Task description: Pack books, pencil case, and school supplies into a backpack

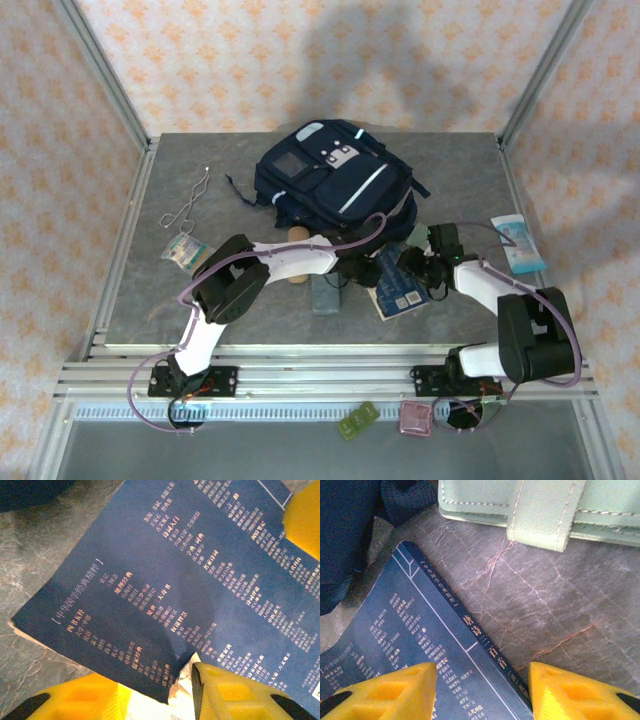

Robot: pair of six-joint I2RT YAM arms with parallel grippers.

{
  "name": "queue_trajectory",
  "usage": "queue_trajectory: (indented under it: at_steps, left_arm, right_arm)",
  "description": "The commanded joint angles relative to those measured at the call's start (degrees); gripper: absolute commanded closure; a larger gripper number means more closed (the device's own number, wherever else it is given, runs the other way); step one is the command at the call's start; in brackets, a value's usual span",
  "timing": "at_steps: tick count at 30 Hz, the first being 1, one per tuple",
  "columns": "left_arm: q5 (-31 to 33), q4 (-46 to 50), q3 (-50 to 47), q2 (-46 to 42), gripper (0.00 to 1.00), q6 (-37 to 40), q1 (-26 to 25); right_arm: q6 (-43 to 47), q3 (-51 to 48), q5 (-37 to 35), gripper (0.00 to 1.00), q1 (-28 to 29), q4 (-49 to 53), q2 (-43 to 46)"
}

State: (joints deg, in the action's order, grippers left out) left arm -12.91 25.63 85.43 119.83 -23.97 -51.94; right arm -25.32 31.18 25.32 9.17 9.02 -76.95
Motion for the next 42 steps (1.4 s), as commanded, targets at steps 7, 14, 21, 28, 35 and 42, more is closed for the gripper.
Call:
queue_trajectory:
  at_steps: [7, 14, 21, 28, 35, 42]
  left_arm:
    - [5.24, 6.33, 0.47, 5.49, 0.77, 2.34, -0.08]
    - [5.33, 3.99, -1.79, 5.43, 0.81, 2.64, 0.75]
    - [5.41, 1.39, -3.64, 3.96, 0.83, 2.3, 0.98]
    - [5.39, 0.13, -4.51, 3.21, 0.85, 1.83, 1.07]
    - [6.46, -2.45, -6.07, -5.6, 0.73, -1.26, 3.96]
    - [9.34, -2.23, -2.12, -19.33, 0.51, -3.23, 7.25]
  right_arm:
    - [0.16, -1.9, 14.91, 0.52, -0.4, -0.81, 6.16]
    - [-0.16, -3.3, 26.07, 0.53, -0.84, -4.53, 8.71]
    - [-0.94, -5.81, 31.23, 0.64, -0.82, -9.22, 5.9]
    - [-2.8, -5.65, 28.69, 0.72, -0.74, -10.16, 8.58]
    - [1.77, -0.85, 19.11, 1.0, -0.32, -1.58, 11.62]
    - [7.01, 11.29, 5.44, 1.0, 3.73, 6.63, 18.28]
